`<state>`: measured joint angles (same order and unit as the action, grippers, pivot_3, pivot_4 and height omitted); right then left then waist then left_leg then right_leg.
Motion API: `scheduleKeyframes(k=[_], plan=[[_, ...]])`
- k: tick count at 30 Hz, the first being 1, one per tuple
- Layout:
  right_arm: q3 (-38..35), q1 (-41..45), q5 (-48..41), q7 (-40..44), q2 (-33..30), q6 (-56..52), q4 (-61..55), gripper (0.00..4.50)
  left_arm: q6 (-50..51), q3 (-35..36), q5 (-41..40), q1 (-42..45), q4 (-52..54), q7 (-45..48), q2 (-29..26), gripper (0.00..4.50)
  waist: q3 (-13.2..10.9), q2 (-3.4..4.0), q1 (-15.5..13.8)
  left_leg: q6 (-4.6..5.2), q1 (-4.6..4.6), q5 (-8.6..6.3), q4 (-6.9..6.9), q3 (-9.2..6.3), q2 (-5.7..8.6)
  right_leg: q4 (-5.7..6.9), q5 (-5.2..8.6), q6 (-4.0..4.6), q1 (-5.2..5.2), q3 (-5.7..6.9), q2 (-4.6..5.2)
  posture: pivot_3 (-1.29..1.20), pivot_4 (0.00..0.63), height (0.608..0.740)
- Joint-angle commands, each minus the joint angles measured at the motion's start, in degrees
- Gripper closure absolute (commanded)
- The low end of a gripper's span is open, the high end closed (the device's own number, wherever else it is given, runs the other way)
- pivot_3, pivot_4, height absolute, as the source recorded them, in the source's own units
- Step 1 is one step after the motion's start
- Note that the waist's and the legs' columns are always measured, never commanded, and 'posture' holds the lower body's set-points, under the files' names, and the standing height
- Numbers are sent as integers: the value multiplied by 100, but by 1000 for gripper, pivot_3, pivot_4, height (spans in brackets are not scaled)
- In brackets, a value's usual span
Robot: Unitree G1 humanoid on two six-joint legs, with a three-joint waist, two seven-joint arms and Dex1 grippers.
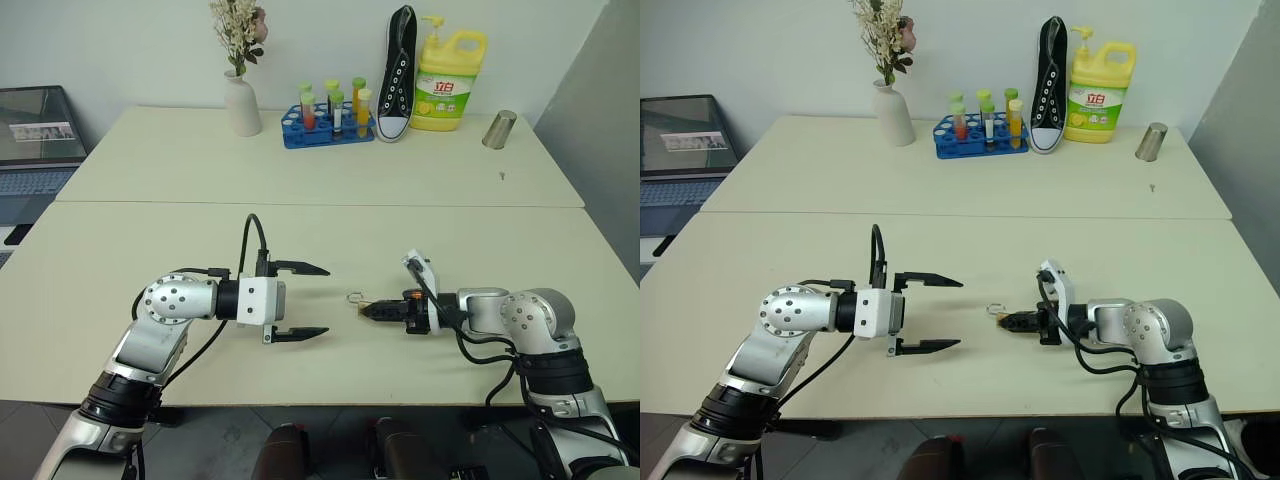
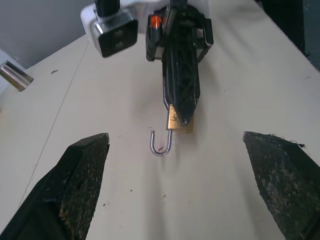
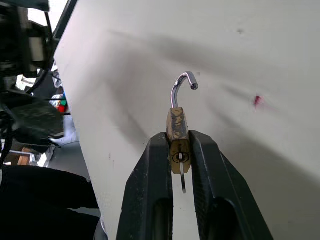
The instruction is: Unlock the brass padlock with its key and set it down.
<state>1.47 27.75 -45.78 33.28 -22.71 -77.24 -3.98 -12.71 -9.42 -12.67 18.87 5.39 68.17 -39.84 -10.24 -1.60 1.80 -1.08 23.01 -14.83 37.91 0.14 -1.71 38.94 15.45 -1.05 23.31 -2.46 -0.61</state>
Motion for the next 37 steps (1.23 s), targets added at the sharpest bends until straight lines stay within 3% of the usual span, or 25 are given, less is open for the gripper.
scheduleKeyframes(k=[1, 5, 6, 13, 16, 17, 21, 25, 37], plan=[[-35, 120, 19, 17, -47, -76, -5, 4332, 26, 14, -66, 1, 272, -10, -10, 0, 0, 0, 0, 0, 0, 0, 0, 1, 0, 0, 0, -1, 0, -1, -4, 0, 150, 740], [-93, 207, 95, -31, -27, -193, 206, 4332, -31, -17, -21, -132, 351, 43, -59, 0, 0, 0, 3, 0, 0, 0, 0, 2, -1, -1, 1, -1, 0, -3, -6, 0, 150, 740], [-111, 216, 102, -41, -22, -223, 242, 3531, -35, -23, -18, -159, 368, 43, -57, 0, 0, 0, 3, 0, -1, 0, -1, 2, -2, -1, 1, -1, 0, -3, -7, 0, 150, 740], [-119, 80, 261, 327, -789, -167, 130, 1249, 216, -54, -8, -223, 402, -108, 33, 0, 0, 0, -32, 0, -1, 0, 2, 0, 1, -1, 1, -2, -3, -1, -5, 0, 150, 740], [213, -318, 579, 681, -1482, 456, -443, 191, 916, -11, -188, -271, 520, -282, 85, 0, 1, -1, -69, 1, 1, 0, 5, -2, 8, -6, 2, -4, -7, 3, 3, 0, 150, 740], [346, -538, 706, 868, -1731, 813, -724, 20, 1203, 4, -263, -296, 586, -353, 99, 0, 1, -1, -74, 1, 0, -1, 5, -2, 8, -8, 2, -5, -9, 4, 5, 0, 150, 740], [576, -1306, 1178, 1409, -2392, 2144, -1591, 20, 2113, 6, -303, -389, 827, -510, -14, 0, 2, -4, -51, 2, 1, -1, 0, -2, 6, -14, 5, -10, -7, 3, 3, 0, 150, 740], [201, -1754, 1315, 1577, -2424, 3105, -2162, 20, 2286, 20, -271, -394, 901, -400, -144, 0, -1, -4, -9, 1, -2, -1, 0, -3, -1, -9, 6, -10, -5, 2, -7, 0, 150, 740], [-97, -2179, 1810, 1909, -2922, 4164, -2647, 20, 2182, 44, -486, -271, 706, 134, -194, 0, -4, -2, -13, 0, -5, -1, 1, 3, -1, -8, 6, -9, -5, -3, -7, 0, 150, 740]])
